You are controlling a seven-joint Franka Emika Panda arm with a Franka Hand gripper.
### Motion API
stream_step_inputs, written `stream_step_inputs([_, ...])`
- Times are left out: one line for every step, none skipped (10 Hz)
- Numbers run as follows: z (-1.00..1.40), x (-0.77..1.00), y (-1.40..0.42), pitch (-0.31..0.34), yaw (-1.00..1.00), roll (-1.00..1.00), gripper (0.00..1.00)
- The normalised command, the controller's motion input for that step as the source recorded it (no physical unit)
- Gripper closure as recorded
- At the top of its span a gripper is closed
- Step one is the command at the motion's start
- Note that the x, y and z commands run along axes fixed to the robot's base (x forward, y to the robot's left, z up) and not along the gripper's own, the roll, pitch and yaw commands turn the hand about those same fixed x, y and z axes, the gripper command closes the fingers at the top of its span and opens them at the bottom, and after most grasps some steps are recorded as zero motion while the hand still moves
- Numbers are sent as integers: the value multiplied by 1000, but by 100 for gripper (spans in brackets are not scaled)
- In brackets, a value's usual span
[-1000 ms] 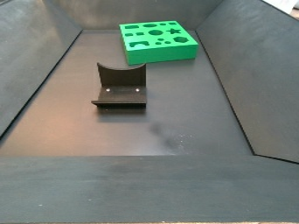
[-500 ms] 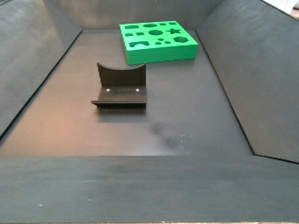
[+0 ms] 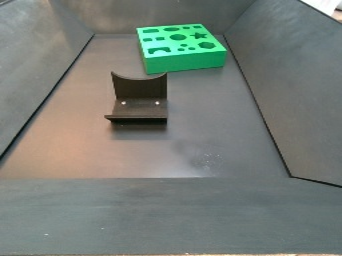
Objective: Pick up the star object. Move up. Move to above the board. Insert the star object.
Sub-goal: Insert the star object.
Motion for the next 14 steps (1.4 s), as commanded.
stream_step_inputs([-694, -77, -309, -141, 451, 130, 100])
stream_step_inputs([-594, -14, -254, -104, 431, 136, 100])
stream_step_inputs([-57, -29, 0, -23, 51, 6, 100])
stream_step_inputs([-17, 0, 0, 0, 0, 0, 100])
stream_step_inputs([-120, 14, -29, 0, -66, 0, 100])
stream_step_inputs([-160, 49, -83, 0, -303, 21, 100])
stream_step_inputs([-189, 117, -111, 0, -657, 51, 100])
stream_step_inputs([-191, 109, -106, 0, -823, 37, 100])
stream_step_inputs([-40, 203, -6, 0, -494, 0, 100])
stream_step_inputs([-20, 0, 0, 0, 0, 0, 100])
stream_step_inputs([-123, 166, -20, 0, -340, 23, 100])
stream_step_inputs([-114, 169, 0, 0, -260, 9, 100])
stream_step_inputs([-231, 3, 0, 0, 0, 36, 100])
stream_step_inputs([-463, 57, -6, -14, 303, 0, 100])
